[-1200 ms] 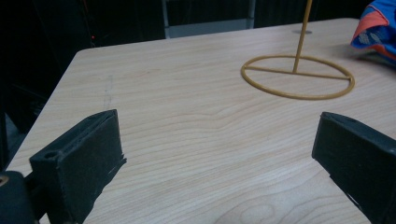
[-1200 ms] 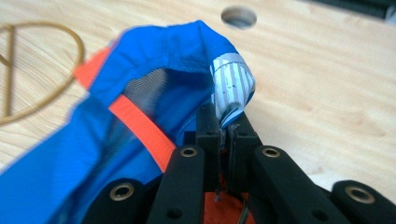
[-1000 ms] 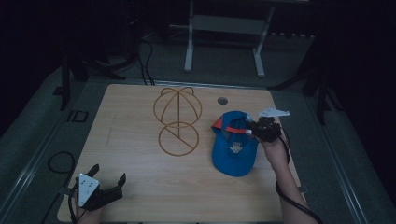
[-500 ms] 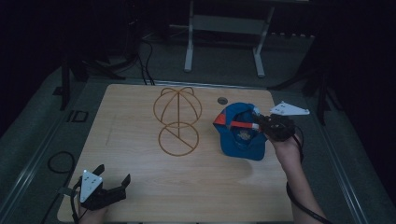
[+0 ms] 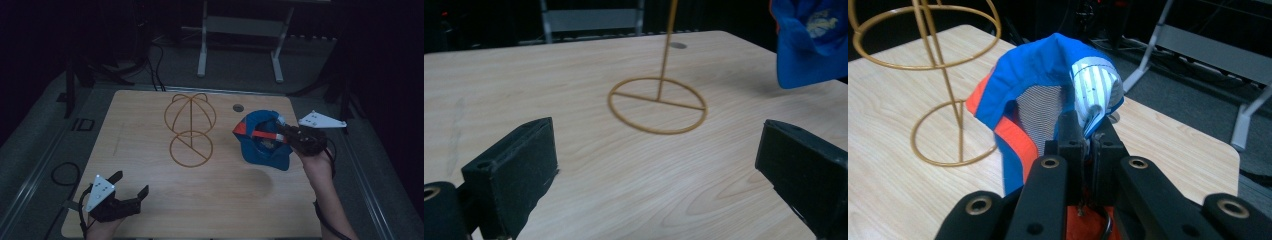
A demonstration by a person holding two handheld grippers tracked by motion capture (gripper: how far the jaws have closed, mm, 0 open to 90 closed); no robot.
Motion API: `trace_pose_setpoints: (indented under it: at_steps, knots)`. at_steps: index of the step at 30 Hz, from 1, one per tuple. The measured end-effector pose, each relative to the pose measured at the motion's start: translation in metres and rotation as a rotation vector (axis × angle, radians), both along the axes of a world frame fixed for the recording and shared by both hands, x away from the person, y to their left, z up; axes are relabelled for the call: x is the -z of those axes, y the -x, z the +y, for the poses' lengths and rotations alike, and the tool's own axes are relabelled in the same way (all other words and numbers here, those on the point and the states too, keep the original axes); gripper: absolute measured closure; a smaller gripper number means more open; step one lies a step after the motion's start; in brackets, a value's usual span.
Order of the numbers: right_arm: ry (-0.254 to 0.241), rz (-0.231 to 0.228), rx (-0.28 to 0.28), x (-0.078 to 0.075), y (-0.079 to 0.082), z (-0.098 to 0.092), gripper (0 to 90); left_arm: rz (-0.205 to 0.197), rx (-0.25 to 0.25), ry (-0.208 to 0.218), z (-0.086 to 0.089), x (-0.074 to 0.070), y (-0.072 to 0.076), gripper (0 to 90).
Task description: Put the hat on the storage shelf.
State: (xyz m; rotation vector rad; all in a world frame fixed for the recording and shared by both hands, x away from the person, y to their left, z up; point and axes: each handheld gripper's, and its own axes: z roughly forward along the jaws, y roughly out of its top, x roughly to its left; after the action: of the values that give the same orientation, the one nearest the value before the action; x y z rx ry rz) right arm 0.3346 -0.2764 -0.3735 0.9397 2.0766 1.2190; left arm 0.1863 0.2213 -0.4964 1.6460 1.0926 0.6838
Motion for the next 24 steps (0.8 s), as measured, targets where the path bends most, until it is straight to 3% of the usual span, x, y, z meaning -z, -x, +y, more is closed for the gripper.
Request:
trace_pose_setpoints:
  at_steps: [5, 7, 8, 13, 24]
  knots:
    - [-0.017, -0.007, -0.012, -0.006, 0.008, -0.001, 86.3, -0.013, 0.045, -0.016, -0.009, -0.017, -0.006, 4.8]
    - [-0.015, -0.011, -0.018, -0.007, 0.010, 0.000, 86.3, -0.013, 0.045, -0.016, -0.009, -0.017, -0.006, 4.8]
    - [-0.012, -0.017, -0.027, -0.008, 0.014, 0.001, 86.3, -0.018, 0.068, -0.020, -0.016, -0.024, -0.010, 4.8]
    - [0.013, -0.032, -0.038, -0.009, 0.022, 0.006, 86.3, -0.020, 0.116, -0.015, -0.028, -0.035, -0.018, 5.3]
    - [-0.013, -0.038, -0.092, -0.009, 0.039, 0.014, 86.3, -0.032, 0.208, -0.041, -0.059, -0.059, -0.041, 5.3]
